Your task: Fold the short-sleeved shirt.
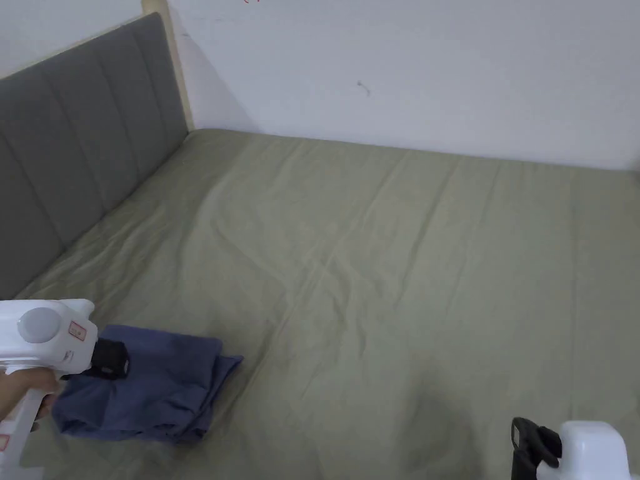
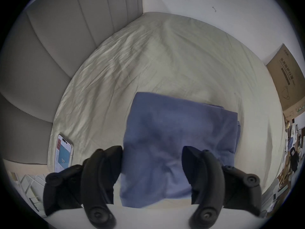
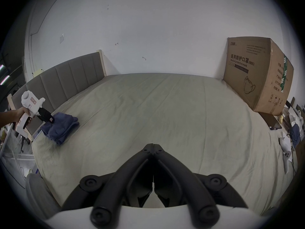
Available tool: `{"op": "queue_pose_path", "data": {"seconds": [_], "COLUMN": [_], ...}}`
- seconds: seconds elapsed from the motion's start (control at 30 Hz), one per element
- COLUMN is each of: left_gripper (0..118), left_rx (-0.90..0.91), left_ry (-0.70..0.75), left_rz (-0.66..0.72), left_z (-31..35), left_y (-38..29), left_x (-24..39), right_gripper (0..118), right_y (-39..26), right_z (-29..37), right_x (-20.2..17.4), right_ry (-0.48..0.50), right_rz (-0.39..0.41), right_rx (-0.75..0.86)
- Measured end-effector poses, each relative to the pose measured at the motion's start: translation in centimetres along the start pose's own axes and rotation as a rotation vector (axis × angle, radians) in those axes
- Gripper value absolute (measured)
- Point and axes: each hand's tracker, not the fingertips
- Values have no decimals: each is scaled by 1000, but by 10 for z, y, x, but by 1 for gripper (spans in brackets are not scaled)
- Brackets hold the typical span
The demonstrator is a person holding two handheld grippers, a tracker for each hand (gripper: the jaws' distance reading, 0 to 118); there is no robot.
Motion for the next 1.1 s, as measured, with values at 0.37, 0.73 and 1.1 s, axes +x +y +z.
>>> {"op": "queue_pose_path", "data": {"seconds": [0.37,0.73,1.1], "left_gripper": [77,77,77], "left_rx": [330,941,1206], "left_ry": [-30,11,-144], "left_rz": [-58,-222,-186], "left_z": [128,291,303], "left_y": [-13,-68,-142], "left_x": [60,191,292], "right_gripper": [0,0,0], "right_y": [42,109,122], "right_z": [70,157,207], "right_x": [29,63,98], "right_ry": [-19,-127,-187], "right_rz": [-33,30,25], "right_rx": [189,411,536]}}
